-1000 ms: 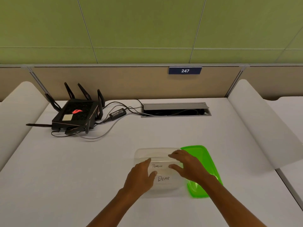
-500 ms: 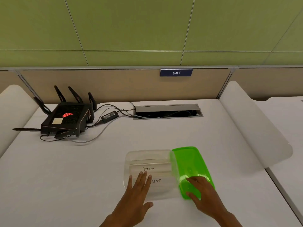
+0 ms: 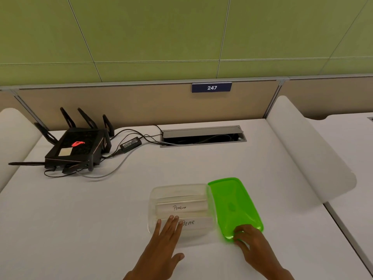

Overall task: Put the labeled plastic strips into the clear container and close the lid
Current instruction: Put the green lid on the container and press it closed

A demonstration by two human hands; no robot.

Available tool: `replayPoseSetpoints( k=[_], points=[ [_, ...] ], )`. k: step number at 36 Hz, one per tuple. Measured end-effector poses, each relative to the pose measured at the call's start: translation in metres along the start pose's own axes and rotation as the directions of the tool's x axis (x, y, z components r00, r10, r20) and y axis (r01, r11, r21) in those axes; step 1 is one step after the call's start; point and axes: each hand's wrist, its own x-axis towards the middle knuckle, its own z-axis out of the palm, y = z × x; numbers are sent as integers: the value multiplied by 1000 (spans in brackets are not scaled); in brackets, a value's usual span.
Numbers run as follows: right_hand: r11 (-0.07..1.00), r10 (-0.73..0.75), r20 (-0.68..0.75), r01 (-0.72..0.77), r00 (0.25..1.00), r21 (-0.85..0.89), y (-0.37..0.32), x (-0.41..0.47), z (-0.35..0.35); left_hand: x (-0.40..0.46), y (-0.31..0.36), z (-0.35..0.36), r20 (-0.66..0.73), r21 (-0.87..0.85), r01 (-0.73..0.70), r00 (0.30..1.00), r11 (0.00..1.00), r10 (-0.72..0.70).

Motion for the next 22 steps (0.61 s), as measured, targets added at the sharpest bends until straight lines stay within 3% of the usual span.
replayPoseSetpoints(
  k=[6,12,17,22],
  points=[
    [999,-24,-227,18,974,-28,3,4,-16,-2,-1,-1,-12,-58,0,1000,998,0],
    [979,172,-384,-113,907,172,-14,31,-54,7,-5,-3,-155,-497,-80,988,864,3],
    [943,257,-545,-85,798,321,-41,66,-92,17,-8,-18,-264,-793,-45,924,607,-277],
    [930,231,-654,34,721,366,-74,99,-120,35,-18,-44,-370,-875,-134,804,465,-465]
  ],
)
